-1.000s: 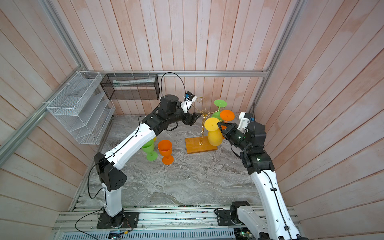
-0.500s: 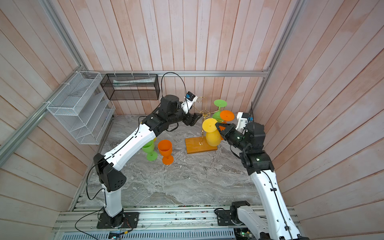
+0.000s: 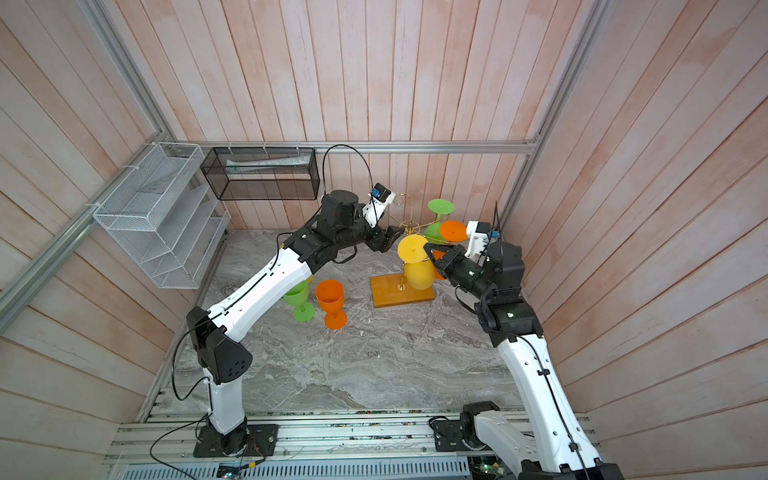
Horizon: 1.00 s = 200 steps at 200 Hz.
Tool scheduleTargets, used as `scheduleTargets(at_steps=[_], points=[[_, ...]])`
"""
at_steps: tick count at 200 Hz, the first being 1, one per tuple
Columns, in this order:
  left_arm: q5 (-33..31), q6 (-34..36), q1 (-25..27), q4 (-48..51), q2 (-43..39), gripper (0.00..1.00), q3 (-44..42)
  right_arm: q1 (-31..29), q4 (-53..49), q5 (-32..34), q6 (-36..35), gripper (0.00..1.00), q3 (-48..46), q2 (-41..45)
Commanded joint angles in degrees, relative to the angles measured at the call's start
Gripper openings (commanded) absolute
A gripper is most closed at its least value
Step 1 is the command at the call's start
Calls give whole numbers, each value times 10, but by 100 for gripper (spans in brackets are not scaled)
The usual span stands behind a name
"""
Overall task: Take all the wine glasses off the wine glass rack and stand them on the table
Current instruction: 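Pull the yellow glass off its hook away from the rack with the right gripper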
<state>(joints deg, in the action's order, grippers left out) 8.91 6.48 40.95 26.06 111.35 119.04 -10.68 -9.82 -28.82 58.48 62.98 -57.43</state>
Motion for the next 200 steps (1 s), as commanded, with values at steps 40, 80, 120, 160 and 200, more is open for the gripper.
scheduleTargets(at_steps=[40,80,120,160,200], points=[[-12,12,0,-23,-53,81,-42,-7,30,54,-3,0,31,-24],[-16,13,-4,-26,-73,82,-61,1,32,76,-9,0,37,-25],[-18,10,-3,-29,-84,82,-72,35,24,80,-12,0,33,-4],[-16,11,-3,-29,-89,82,-78,74,5,72,-17,0,24,26],[-16,2,-3,-31,-106,82,-97,84,-36,84,-37,0,16,62]])
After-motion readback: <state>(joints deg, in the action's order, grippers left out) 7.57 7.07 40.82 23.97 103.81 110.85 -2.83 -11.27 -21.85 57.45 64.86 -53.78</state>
